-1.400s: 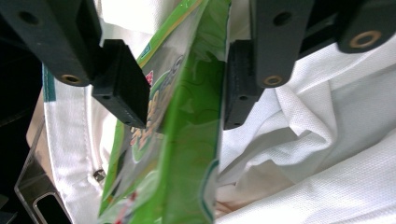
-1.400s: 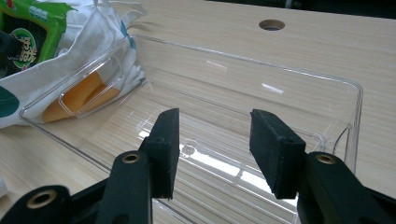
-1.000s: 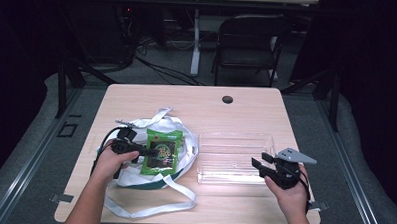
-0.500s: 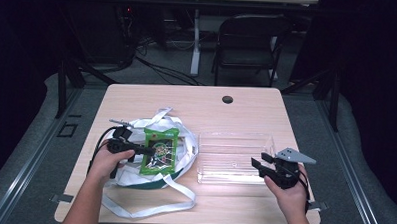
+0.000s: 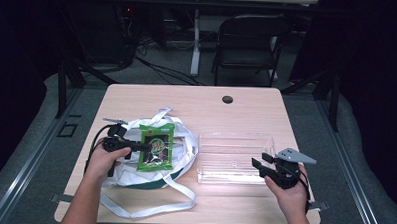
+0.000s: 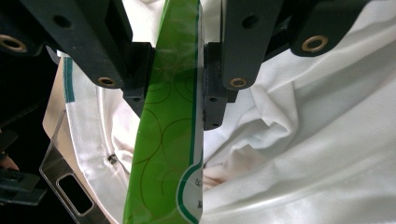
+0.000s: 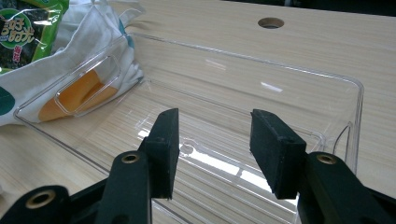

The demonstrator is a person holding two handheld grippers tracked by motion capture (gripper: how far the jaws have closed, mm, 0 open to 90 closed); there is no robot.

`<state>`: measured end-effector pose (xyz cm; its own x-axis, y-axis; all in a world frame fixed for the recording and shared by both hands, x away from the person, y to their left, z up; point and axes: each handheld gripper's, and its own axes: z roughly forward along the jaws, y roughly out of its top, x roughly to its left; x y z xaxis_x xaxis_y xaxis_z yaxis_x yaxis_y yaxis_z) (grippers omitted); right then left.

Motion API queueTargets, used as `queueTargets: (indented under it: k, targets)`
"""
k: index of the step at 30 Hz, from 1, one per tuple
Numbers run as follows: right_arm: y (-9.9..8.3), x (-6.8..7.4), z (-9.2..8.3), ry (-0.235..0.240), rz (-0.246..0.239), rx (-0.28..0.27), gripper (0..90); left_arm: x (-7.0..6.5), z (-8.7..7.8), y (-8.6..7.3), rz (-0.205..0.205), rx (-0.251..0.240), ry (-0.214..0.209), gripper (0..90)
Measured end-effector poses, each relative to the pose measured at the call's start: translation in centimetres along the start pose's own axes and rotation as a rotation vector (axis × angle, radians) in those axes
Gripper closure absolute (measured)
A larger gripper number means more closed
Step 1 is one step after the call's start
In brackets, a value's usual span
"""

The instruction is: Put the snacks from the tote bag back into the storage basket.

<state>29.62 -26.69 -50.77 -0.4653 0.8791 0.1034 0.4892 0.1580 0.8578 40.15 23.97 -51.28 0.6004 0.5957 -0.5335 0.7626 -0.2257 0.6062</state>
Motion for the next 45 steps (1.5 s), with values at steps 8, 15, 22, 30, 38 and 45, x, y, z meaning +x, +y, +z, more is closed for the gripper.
queueTargets:
  k: [8, 15, 22, 30, 38, 45]
  targets:
    - [0.0, 0.0, 0.0, -0.002, -0.008, 0.004, 52.6, -0.4, -0.8, 0.2, 0.026, -0.068, 0.009, 71.3]
    - [-0.1, 0.1, 0.1, 0.000, -0.020, 0.000, 52.6, -0.8, -1.2, 0.3, 0.056, -0.124, 0.028, 71.4]
    - [0.0, 0.2, 0.4, 0.009, -0.049, 0.008, 49.6, -1.5, -1.7, 0.6, 0.105, -0.192, 0.049, 71.4]
    - [0.8, 0.6, 0.6, 0.032, -0.090, 0.035, 48.3, -2.8, -2.1, 1.0, 0.159, -0.256, 0.070, 71.4]
    - [2.2, 1.2, 1.1, 0.072, -0.178, 0.071, 50.8, -4.1, -1.9, 1.4, 0.205, -0.296, 0.080, 71.5]
    - [3.5, 1.3, 1.5, 0.134, -0.236, 0.114, 47.8, -5.2, -1.4, 2.0, 0.242, -0.305, 0.069, 71.5]
